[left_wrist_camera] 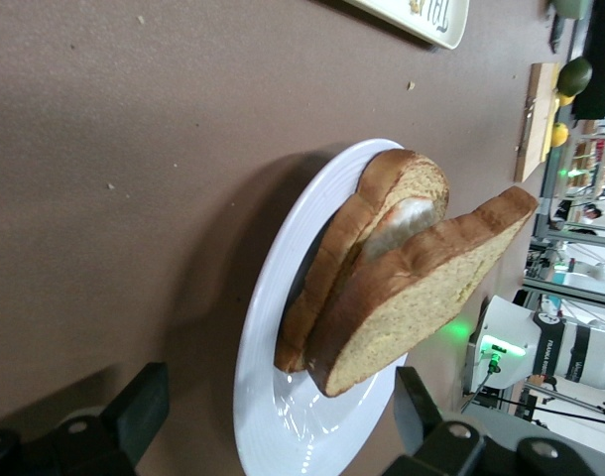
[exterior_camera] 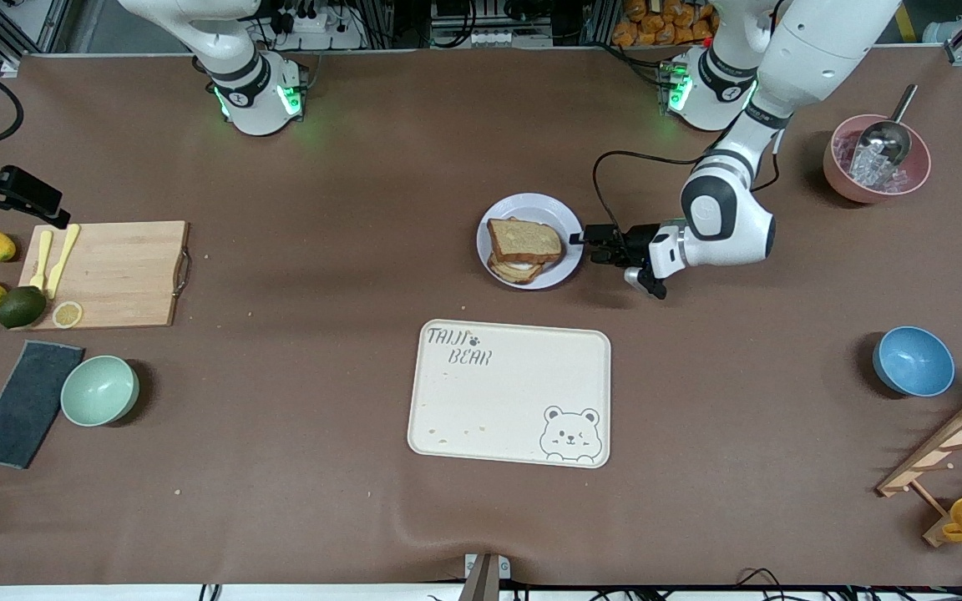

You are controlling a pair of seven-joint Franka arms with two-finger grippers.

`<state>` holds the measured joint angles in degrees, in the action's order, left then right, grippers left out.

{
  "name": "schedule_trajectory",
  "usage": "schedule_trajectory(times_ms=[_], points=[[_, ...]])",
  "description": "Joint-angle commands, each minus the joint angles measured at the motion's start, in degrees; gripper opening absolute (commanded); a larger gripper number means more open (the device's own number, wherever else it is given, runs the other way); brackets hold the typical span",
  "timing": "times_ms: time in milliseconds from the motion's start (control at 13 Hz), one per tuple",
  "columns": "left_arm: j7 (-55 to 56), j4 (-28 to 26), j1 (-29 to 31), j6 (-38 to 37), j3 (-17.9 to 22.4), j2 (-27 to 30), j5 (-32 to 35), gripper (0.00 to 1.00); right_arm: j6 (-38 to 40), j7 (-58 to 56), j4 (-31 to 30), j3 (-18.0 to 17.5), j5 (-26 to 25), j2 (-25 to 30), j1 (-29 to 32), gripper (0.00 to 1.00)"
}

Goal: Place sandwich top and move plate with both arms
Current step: 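Grip the white plate rim with the left gripper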

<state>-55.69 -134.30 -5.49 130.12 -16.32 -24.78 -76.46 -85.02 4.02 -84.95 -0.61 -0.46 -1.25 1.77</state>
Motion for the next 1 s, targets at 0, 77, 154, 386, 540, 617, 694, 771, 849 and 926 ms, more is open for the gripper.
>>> schedule_trajectory(times_ms=[0, 77, 154, 386, 540, 617, 694, 771, 849, 926], points=[[-4.5, -0.4, -0.8, 0.7, -0.1, -1.7, -4.5, 1.0, -0.6, 1.0, -0.3, 0.0, -0.2, 0.1, -0.2, 1.0], [-4.5, -0.6, -1.2, 0.7, -0.1, -1.6, -4.5, 1.0, -0.6, 1.0, -0.3, 0.0, -0.2, 0.0, -0.2, 1.0], [-4.5, -1.0, -1.2, 0.7, -0.1, -1.5, -4.5, 1.0, -0.5, 1.0, -0.3, 0.0, -0.1, 0.0, -0.2, 1.0], [-4.5, -1.8, -1.3, 0.7, -0.2, -1.0, -4.5, 0.93, -0.5, 1.9, -0.3, -0.1, -0.2, 0.0, -0.5, 1.0], [-5.4, -1.9, -1.3, 0.7, -0.2, -0.8, -4.5, 0.39, -0.2, 2.3, -0.3, 0.0, -0.2, 0.0, -0.6, 1.0], [-6.4, -2.3, -1.3, 0.7, -0.2, -0.9, -4.5, 0.21, 0.0, 2.3, -0.3, -0.1, -0.2, -0.2, -0.5, 1.0], [-7.7, -2.4, -1.2, 0.7, -0.1, -0.9, -4.5, 0.12, 0.3, 2.4, -0.4, 0.0, -0.2, -0.4, -0.6, 1.0], [-8.1, -2.7, -1.1, 0.7, -0.1, -1.0, -4.5, 0.1, 0.3, 2.4, -0.5, 0.0, -0.2, -0.4, -0.5, 1.0], [-8.1, -2.7, -1.1, 0.7, -0.1, -1.0, -4.5, 0.04, 0.2, 2.4, -0.5, 0.0, -0.2, -0.5, -0.5, 1.0], [-8.1, -2.7, -1.1, 0.7, -0.1, -1.0, -4.5, 0.0, 0.3, 2.5, -0.5, 0.0, -0.2, -0.5, -0.4, 1.0]])
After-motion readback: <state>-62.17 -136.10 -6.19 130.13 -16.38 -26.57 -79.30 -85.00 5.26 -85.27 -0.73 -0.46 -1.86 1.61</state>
